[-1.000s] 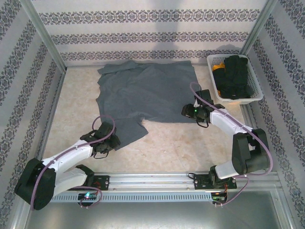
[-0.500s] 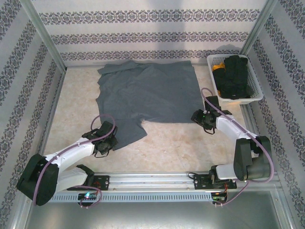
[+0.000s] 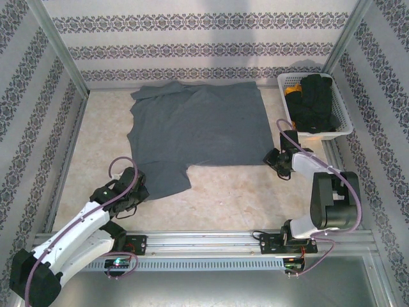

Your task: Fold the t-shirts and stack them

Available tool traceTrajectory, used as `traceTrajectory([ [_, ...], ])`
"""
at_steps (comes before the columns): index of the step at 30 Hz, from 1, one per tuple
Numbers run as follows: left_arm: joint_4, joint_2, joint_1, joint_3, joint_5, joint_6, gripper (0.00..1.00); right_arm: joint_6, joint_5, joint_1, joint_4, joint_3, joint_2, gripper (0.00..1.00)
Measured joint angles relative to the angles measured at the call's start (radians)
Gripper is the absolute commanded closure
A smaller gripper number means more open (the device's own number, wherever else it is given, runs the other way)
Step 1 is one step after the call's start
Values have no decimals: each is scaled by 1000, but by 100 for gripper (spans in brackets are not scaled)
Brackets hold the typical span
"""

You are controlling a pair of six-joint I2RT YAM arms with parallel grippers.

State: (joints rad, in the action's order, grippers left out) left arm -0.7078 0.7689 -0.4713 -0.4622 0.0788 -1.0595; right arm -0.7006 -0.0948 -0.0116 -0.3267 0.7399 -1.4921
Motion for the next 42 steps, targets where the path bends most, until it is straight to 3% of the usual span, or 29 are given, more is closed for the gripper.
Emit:
traceTrajectory([
  [12,-68,-71,0,0,-3,-10,100,-5,-3,-34,0,88,-105,62],
  [23,-122,-111,0,0,-5,-12,100,-34,6,-18,-66,107,-124,61],
  [26,-132,-127,0,0,-11,-16,100,-39,6,-16,-66,107,-124,69],
  [31,-147,-137,0,-1,-22,-19,100,-44,4,-10,-78,106,-125,96],
  [42,-185,-151,-13,-10,-36,-18,100,-5,38,-10,-176,19,26,100],
])
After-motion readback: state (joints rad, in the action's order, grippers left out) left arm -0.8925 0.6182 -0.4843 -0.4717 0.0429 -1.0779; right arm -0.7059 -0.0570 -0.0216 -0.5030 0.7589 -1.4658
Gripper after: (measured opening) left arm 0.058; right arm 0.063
